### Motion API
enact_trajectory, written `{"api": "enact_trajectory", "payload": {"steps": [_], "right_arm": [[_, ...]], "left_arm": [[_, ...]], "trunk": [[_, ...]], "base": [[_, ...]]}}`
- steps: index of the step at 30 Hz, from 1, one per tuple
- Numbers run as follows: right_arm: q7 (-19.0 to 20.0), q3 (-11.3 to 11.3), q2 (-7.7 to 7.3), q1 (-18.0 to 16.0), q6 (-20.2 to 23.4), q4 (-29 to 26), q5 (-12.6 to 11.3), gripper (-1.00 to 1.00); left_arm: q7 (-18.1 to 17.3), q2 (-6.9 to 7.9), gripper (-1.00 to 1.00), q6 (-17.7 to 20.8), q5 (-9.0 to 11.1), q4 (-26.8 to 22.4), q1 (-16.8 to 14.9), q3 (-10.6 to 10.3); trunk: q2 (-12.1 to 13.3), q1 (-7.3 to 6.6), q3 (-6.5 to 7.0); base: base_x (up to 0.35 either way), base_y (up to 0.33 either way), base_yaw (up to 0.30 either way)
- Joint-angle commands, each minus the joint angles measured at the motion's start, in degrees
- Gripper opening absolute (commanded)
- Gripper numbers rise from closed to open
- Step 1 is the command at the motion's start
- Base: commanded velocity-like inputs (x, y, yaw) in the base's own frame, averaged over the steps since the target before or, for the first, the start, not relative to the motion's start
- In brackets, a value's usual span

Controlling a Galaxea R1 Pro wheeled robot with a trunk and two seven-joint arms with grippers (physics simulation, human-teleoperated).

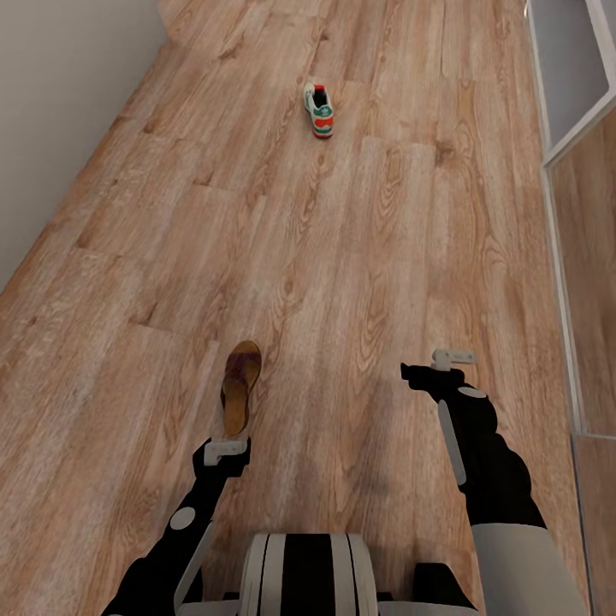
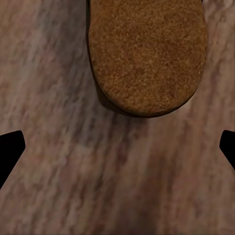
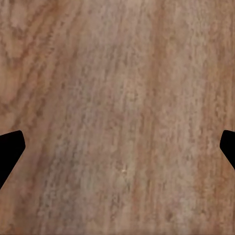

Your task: Pick up the two gym shoes and the two sandals from the corridor floor and place them onto the hallstand (shoe rack) in the corridor, making sure they are on the rack and not on the floor. Arrange them so the two gym shoes are next to each other and the two sandals are next to each other.

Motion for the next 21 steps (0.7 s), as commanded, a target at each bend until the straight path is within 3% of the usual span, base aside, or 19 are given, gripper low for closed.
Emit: {"api": "enact_trajectory", "payload": {"steps": [1, 21], "right_arm": [[0.1, -0.1, 0.04, 0.0, 0.3, -0.1, 0.4, 1.0], [0.1, -0.1, 0.04, 0.0, 0.3, -0.1, 0.4, 1.0]], "left_arm": [[0.3, 0.03, 1.0, -0.2, 0.2, 0.0, 0.0, -0.2], [0.3, 0.03, 1.0, -0.2, 0.2, 0.0, 0.0, -0.2]], "trunk": [[0.0, -0.01, -0.03], [0.0, -0.01, -0.05]], "base": [[0.0, 0.0, 0.0], [0.05, 0.0, 0.0]]}}
